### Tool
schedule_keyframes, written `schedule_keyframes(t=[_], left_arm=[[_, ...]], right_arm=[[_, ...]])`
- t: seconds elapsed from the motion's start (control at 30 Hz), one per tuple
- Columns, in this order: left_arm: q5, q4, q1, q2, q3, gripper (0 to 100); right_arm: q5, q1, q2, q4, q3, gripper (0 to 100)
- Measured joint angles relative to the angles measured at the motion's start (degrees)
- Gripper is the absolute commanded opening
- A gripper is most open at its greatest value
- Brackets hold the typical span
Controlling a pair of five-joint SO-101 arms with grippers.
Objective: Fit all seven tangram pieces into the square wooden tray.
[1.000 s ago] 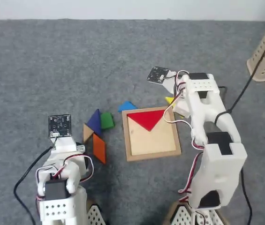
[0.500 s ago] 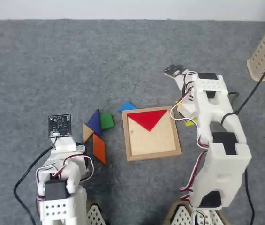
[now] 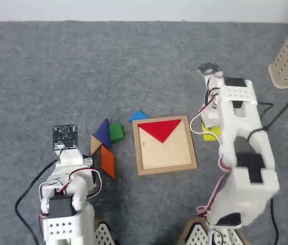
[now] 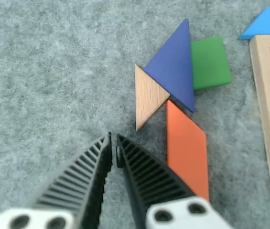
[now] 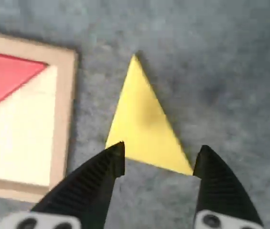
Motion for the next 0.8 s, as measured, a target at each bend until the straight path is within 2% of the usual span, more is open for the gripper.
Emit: schedule_keyframes(t=[0.13,0.23,0.6,0.8], left_arm=[[0.0,0.0,0.0,0.0,0.0,1],[0.0,0.0,0.0,0.0,0.0,1],[0.0,0.0,0.0,0.0,0.0,1],[0.0,0.0,0.0,0.0,0.0,1]], right_arm=[[4.13,-3.96,-6.42,0.62,5.19,25.4],[7.91,-6.95,-6.68,0.0,9.14,30.2],[16.35,-4.66,0.97,-4.13,9.67,31.5],[17.05,-2.81,5.89,-4.75,6.68,31.4]])
